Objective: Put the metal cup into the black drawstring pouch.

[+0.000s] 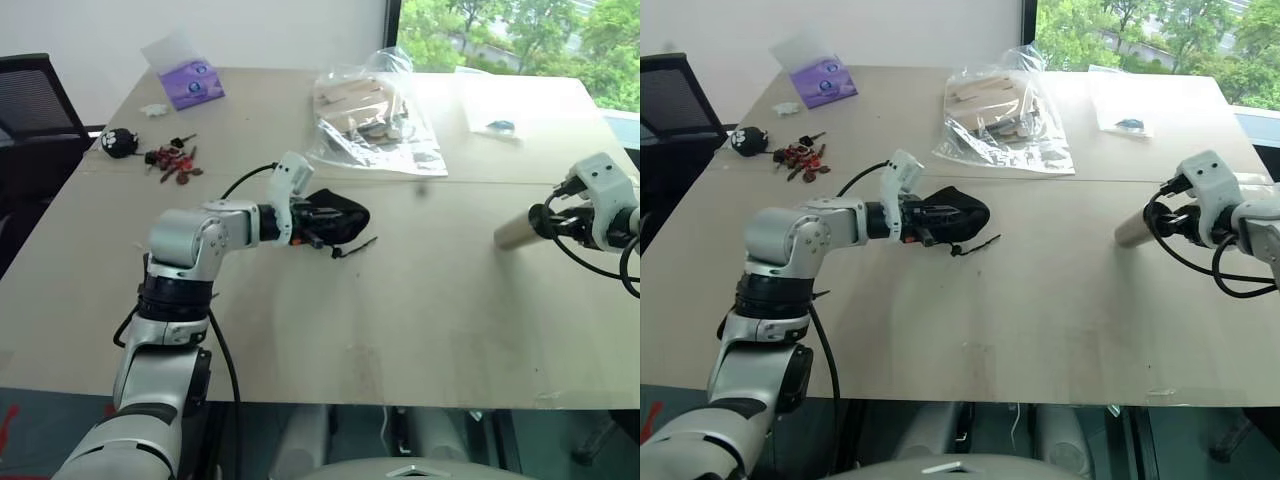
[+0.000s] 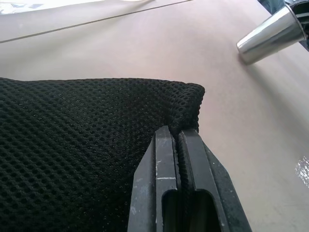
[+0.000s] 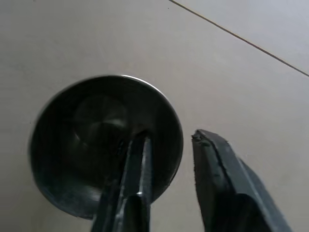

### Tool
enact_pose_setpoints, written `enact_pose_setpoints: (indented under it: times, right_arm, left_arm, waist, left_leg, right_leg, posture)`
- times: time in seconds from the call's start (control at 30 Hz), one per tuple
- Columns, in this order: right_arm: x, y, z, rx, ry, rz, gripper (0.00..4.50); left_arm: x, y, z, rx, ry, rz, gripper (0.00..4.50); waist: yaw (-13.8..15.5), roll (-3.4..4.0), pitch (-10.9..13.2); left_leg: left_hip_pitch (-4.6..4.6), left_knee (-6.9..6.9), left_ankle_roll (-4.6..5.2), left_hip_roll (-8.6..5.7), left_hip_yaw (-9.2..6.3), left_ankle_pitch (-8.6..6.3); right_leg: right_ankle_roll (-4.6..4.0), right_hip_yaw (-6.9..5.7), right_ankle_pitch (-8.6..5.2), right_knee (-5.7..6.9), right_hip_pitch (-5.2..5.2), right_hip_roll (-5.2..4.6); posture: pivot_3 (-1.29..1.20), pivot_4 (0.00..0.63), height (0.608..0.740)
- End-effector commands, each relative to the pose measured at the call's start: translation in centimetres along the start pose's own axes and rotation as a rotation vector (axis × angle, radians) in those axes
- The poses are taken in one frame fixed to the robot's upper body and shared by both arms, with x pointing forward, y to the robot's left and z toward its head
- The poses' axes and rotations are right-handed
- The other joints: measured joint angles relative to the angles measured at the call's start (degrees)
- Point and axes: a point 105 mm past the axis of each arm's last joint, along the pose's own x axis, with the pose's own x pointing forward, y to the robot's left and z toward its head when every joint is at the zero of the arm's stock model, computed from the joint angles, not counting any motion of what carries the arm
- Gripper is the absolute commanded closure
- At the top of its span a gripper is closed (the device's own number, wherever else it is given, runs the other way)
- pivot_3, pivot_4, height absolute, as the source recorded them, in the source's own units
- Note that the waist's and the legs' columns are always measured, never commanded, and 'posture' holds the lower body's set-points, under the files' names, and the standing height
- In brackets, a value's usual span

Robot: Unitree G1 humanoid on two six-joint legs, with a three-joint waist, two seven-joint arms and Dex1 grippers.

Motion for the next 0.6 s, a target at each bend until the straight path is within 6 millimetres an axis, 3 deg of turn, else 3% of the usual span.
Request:
enact_pose_setpoints:
  times: [0.03, 0.1, 0.2, 0.33, 0.6]
  right_arm:
    - [-1.3, 0.5, 1.5, -0.041, -0.066, 0.026, 4.45]
    - [-1.7, 1.7, 2.0, -0.038, -0.123, 0.076, 4.45]
    - [-2.6, 5.4, 2.3, 0.010, -0.222, 0.232, 4.45]
    - [-2.8, 9.5, 2.2, 0.046, -0.336, 0.315, 4.45]
    - [-3.6, 14.2, 4.1, 0.172, -0.528, 0.431, 4.45]
  left_arm:
    - [-0.6, -0.7, 1.2, 0.019, -0.046, -0.016, 4.50]
    - [-0.6, -0.6, 1.2, 0.006, -0.046, -0.016, 4.50]
    - [-0.6, -0.4, 1.0, -0.028, -0.034, -0.017, 4.50]
    - [-0.4, -0.4, 1.2, -0.052, -0.024, -0.031, 4.50]
    - [0.0, -0.5, 1.5, -0.083, 0.002, -0.050, 4.50]
  waist:
    - [-0.01, -0.01, -0.01]
    - [0.15, -0.02, -0.01]
    - [0.15, -0.02, -0.01]
    - [-0.16, 0.00, 0.00]
    - [0.02, 0.00, -0.01]
  left_leg:
    - [0.02, 0.02, 0.00, 0.00, -0.01, 0.00]
    - [0.03, 0.10, 0.00, 0.02, -0.04, 0.00]
    - [0.01, 0.16, 0.00, 0.01, -0.09, 0.00]
    - [0.01, 0.07, -0.01, 0.05, -0.10, 0.00]
    - [0.04, 0.13, -0.01, 0.00, -0.07, 0.01]
  right_leg:
    - [0.00, -0.01, 0.00, 0.00, 0.03, 0.01]
    - [0.01, -0.04, 0.01, 0.03, 0.07, 0.01]
    - [0.01, -0.06, 0.01, 0.08, 0.09, 0.01]
    - [0.01, -0.06, 0.01, 0.10, 0.04, 0.05]
    - [0.01, -0.10, 0.01, 0.18, 0.03, 0.05]
  posture:
    - [0.00, 0.150, 0.740]
    - [0.00, 0.150, 0.740]
    - [0.00, 0.150, 0.740]
    - [0.00, 0.150, 0.740]
    - [0.00, 0.150, 0.740]
